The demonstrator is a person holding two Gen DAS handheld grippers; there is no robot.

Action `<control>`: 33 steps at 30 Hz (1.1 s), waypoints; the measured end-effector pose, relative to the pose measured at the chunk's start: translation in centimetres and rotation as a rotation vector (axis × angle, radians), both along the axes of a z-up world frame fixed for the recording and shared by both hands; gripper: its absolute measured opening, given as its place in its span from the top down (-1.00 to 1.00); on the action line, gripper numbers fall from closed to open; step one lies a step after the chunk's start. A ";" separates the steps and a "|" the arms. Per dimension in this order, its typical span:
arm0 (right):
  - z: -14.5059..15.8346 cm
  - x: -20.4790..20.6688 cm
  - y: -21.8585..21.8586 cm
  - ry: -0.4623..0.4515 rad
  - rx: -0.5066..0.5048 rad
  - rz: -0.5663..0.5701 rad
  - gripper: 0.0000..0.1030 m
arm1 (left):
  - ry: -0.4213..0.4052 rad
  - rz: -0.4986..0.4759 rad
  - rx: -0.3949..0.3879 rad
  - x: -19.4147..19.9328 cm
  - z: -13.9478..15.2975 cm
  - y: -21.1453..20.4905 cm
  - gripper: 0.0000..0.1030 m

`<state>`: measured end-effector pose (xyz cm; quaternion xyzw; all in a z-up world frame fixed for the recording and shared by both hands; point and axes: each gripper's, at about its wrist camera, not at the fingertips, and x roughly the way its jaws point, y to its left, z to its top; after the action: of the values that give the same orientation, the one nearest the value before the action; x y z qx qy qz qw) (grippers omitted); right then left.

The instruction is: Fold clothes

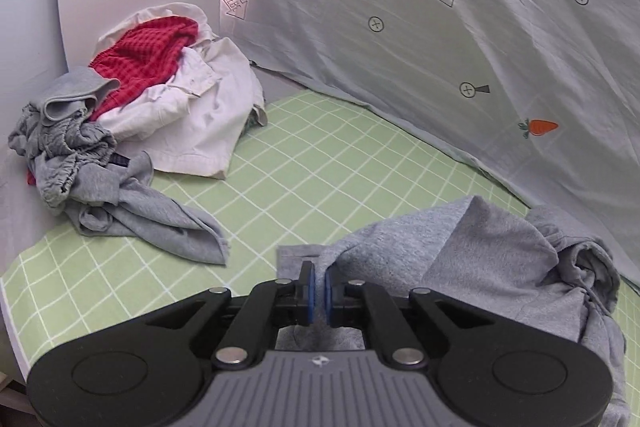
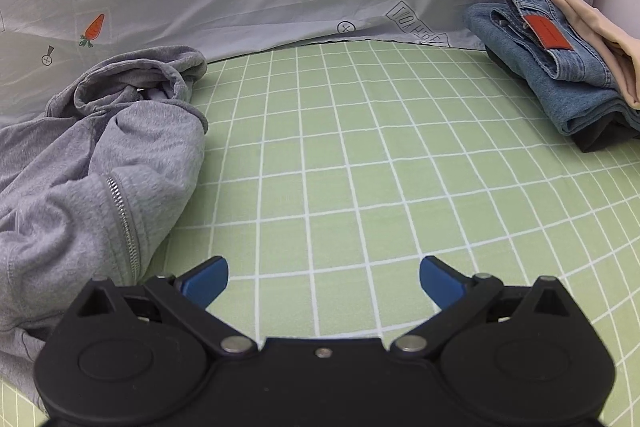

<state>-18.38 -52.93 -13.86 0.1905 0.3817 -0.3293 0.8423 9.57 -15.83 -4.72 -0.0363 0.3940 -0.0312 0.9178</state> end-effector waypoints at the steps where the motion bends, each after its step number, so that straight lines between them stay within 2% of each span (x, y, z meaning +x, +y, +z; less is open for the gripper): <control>1: 0.1 0.2 0.3 0.002 -0.006 0.010 -1.00 | 0.010 0.031 0.011 0.2 -0.2 0.3 0.76; 2: 0.2 0.3 0.6 0.003 -0.012 0.021 -1.00 | 0.020 0.062 0.022 0.3 -0.3 0.5 0.78; 3: 0.3 0.4 0.8 0.004 -0.016 0.029 -1.00 | 0.031 0.090 0.029 0.5 -0.4 0.8 0.69; 4: 0.4 0.5 1.0 0.002 -0.018 0.034 -1.00 | 0.051 0.084 -0.004 0.3 -0.5 1.0 0.50; 6: 0.6 0.6 1.2 -0.005 -0.016 0.040 -1.00 | 0.085 0.027 -0.078 -0.8 -0.7 0.6 0.34; 8: 0.7 1.0 1.3 -0.016 -0.008 0.046 -1.00 | 0.125 -0.073 -0.128 -2.3 -1.1 -0.7 0.29; 9: 0.7 1.3 1.4 -0.018 -0.006 0.051 -1.00 | 0.149 -0.134 -0.156 -3.2 -1.4 -1.5 0.20; 10: 0.8 1.5 1.4 -0.020 -0.003 0.056 -1.00 | 0.173 -0.195 -0.186 -4.0 -1.7 -2.3 0.02; 12: 0.8 2.0 1.5 -0.021 -0.002 0.067 -1.00 | 0.227 -0.321 -0.256 -5.7 -2.5 -4.1 -0.17; 13: 0.8 2.2 1.6 -0.022 0.000 0.072 -1.00 | 0.252 -0.383 -0.289 -6.5 -2.8 -5.0 -0.19; 15: 0.8 2.5 1.7 -0.024 0.002 0.085 -1.00 | 0.287 -0.475 -0.306 -8.0 -3.6 -6.9 -0.22; 18: 0.8 2.4 1.8 -0.021 -0.002 0.104 -1.00 | 0.302 -0.568 -0.285 -9.3 -4.4 -9.2 -0.42; 20: 0.6 2.2 1.6 -0.016 0.000 0.105 -1.00 | 0.290 -0.598 -0.247 -9.8 -4.7 -10.3 -0.48; 23: 0.4 1.7 1.3 -0.010 0.006 0.099 -1.00 | 0.281 -0.617 -0.219 -9.7 -5.0 -11.3 -0.45; 24: 0.3 1.6 1.3 -0.010 0.007 0.093 -1.00 | 0.282 -0.618 -0.216 -9.6 -5.1 -11.5 -0.37; 25: 0.3 1.4 1.2 -0.010 0.009 0.087 -1.00 | 0.288 -0.614 -0.225 -9.4 -5.2 -11.5 -0.06; 26: 0.2 1.3 1.1 -0.009 0.010 0.081 -1.00 | 0.298 -0.613 -0.241 -9.3 -5.3 -11.5 0.12; 27: 0.2 1.2 1.1 -0.009 0.011 0.076 -1.00 | 0.304 -0.601 -0.256 -9.1 -5.3 -11.3 0.50; 30: 0.2 0.9 1.1 -0.011 0.012 0.060 -1.00 | 0.278 -0.555 -0.267 -8.7 -4.6 -10.5 0.61; 33: 0.4 1.0 1.4 -0.011 -0.003 0.049 -1.00 | 0.188 -0.446 -0.286 -7.0 -2.3 -7.9 0.63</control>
<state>-17.34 -51.50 -13.42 0.1820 0.3810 -0.3081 0.8525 2.62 -23.72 -7.00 -0.0806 0.4675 -0.2841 0.8332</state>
